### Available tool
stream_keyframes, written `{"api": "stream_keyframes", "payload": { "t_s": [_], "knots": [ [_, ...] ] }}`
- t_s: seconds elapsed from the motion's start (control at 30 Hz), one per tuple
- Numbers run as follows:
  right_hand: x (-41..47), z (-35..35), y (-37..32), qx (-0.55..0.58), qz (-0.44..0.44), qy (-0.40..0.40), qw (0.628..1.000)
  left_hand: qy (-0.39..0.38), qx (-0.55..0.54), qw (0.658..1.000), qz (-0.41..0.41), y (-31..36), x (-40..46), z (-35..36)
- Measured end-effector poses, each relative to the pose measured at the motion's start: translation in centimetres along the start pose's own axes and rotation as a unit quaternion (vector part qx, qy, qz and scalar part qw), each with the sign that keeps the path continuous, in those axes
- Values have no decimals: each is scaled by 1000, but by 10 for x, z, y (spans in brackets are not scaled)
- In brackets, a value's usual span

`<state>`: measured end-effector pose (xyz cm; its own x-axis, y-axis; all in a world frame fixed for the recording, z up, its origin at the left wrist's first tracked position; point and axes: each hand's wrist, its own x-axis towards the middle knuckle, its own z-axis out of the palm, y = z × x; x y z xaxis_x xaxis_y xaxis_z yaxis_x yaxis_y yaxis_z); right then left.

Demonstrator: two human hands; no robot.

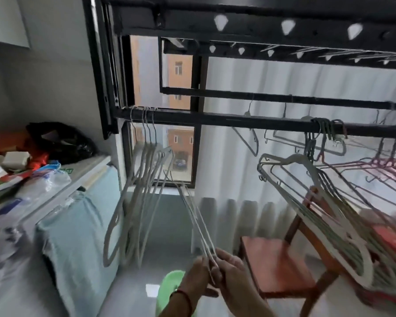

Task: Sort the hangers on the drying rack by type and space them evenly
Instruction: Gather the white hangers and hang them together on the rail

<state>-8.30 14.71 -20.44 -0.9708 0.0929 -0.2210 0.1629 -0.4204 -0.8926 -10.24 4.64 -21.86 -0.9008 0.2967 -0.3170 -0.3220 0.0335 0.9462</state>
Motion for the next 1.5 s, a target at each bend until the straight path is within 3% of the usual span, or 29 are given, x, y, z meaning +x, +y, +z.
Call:
{"api": "stream_keyframes", "payload": {
  "t_s": [0.13,0.27,0.33,0.43,0.6,0.77,0.83,0.93,1.0,1.03,1.13,1.23,1.37,1.5],
  "knots": [
    [-43,-15,1,-8,9,8,1000,-59,-105,991,55,-9,-33,13],
    [-77,-31,7,15,46,-22,999,-57,-189,977,82,-19,-45,24],
    [-85,-38,12,-71,24,-11,997,-50,-183,979,79,-21,-50,35],
    [-89,-55,11,-272,-47,8,961,-49,-194,978,56,-20,-54,54],
    [-98,-93,-6,-404,-35,-36,914,-42,-209,977,22,-14,-60,94],
    [-105,-103,-31,-466,-57,-1,883,-3,-253,967,6,-14,-69,122],
    [-107,-100,-44,-522,-65,-21,850,8,-235,972,13,-9,-75,124],
    [-118,-97,-63,-666,-107,-60,736,9,-166,986,5,5,-85,117],
    [-124,-93,-75,-712,-174,-33,680,27,-150,988,-11,16,-90,109],
    [-124,-87,-83,-704,-210,-13,679,27,-140,990,-14,22,-93,104],
    [-109,-51,-114,-572,-256,-19,779,9,-107,994,-9,44,-105,90],
    [-89,-7,-141,-518,-219,-120,818,25,-97,995,13,63,-115,79],
    [-79,26,-151,-362,-134,-165,907,11,-77,995,60,80,-133,61],
    [-88,45,-157,-255,-144,-189,937,3,-52,995,87,92,-148,39]
  ]
}}
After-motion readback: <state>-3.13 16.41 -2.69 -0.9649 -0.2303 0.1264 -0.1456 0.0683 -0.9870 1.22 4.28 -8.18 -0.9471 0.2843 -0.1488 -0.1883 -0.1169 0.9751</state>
